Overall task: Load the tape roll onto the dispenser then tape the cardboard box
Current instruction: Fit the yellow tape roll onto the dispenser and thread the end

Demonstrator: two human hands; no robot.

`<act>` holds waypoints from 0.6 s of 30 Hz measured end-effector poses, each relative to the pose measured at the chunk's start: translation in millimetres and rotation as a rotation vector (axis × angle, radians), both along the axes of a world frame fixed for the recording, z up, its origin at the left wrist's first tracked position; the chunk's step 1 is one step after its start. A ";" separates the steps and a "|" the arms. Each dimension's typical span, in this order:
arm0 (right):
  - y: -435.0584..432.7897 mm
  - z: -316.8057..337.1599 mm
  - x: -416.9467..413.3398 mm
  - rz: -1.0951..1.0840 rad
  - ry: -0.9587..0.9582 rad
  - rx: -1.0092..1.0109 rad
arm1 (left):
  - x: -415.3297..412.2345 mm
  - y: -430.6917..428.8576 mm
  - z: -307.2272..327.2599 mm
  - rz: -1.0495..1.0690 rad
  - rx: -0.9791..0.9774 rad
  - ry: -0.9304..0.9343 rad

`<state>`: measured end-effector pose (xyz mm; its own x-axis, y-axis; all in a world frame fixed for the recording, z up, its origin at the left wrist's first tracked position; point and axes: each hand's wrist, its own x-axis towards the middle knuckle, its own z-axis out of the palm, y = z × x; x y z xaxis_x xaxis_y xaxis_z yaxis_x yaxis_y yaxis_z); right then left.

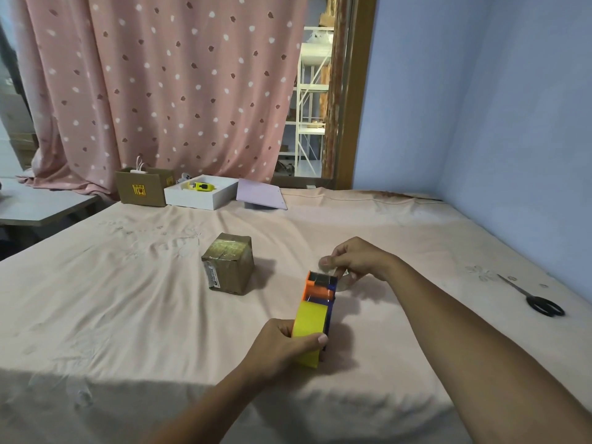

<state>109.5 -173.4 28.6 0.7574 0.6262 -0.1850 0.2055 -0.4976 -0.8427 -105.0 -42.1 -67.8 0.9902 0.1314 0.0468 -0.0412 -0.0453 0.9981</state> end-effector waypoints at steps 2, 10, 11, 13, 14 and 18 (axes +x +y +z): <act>-1.3 -6.6 4.1 -0.012 0.131 0.006 | -0.5 1.2 -2.6 -0.001 0.035 -0.001; 3.6 -22.8 5.5 0.011 0.485 0.080 | -8.2 0.6 -3.1 -0.003 0.109 -0.005; 4.8 -25.6 2.1 -0.023 0.532 0.101 | -9.5 0.2 -2.7 0.008 0.098 -0.008; 9.5 -41.1 -4.3 -0.118 0.625 0.161 | -11.4 -2.1 -2.5 0.044 0.067 -0.015; 14.0 -53.1 -5.8 -0.172 0.667 0.200 | -12.1 -3.8 -2.1 0.066 0.048 -0.021; 28.8 -79.9 -19.9 -0.176 0.732 0.330 | -13.9 -17.7 8.0 0.136 0.003 -0.079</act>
<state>89.6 -144.7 -51.4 0.6087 0.6180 -0.4976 -0.5108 -0.1747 -0.8417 -118.9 -59.7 -59.9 0.9564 0.2638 0.1250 -0.1133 -0.0591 0.9918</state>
